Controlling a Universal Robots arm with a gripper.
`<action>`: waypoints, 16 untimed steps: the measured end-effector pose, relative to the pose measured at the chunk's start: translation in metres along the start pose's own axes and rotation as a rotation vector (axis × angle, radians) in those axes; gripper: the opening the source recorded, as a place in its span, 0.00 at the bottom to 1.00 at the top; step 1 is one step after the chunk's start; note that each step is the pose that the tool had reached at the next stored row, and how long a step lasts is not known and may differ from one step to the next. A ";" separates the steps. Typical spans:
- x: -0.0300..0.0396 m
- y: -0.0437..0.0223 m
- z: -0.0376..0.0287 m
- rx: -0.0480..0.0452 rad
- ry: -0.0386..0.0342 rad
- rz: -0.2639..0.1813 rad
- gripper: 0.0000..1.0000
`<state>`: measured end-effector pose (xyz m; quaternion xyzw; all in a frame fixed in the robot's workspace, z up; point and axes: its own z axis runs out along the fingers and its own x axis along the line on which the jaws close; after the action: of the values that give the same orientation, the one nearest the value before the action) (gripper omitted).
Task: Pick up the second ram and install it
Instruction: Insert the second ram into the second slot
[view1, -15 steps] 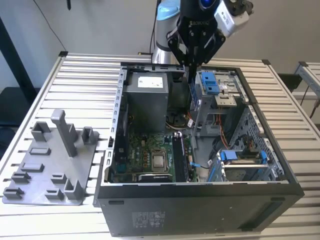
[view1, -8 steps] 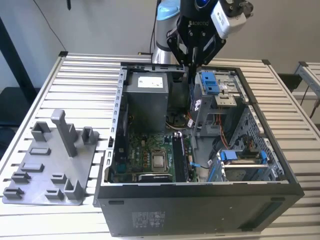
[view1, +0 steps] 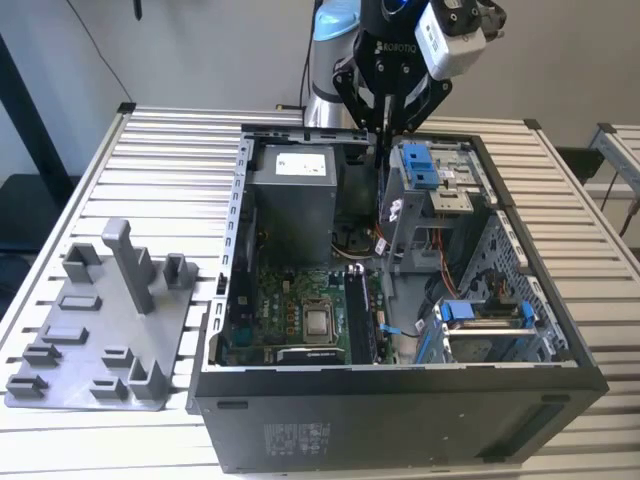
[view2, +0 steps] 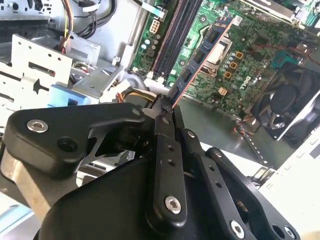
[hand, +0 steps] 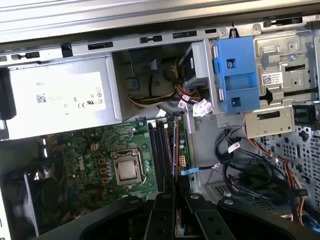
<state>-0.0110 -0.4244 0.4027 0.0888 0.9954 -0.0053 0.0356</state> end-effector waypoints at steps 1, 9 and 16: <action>0.0000 0.0000 0.0000 0.0000 0.0000 0.000 0.14; -0.0016 0.0004 0.0005 0.0022 0.0122 0.000 0.14; -0.0051 0.0010 0.0046 0.0042 0.0246 -0.013 0.14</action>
<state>-0.0054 -0.4244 0.3985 0.0823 0.9963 -0.0066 0.0231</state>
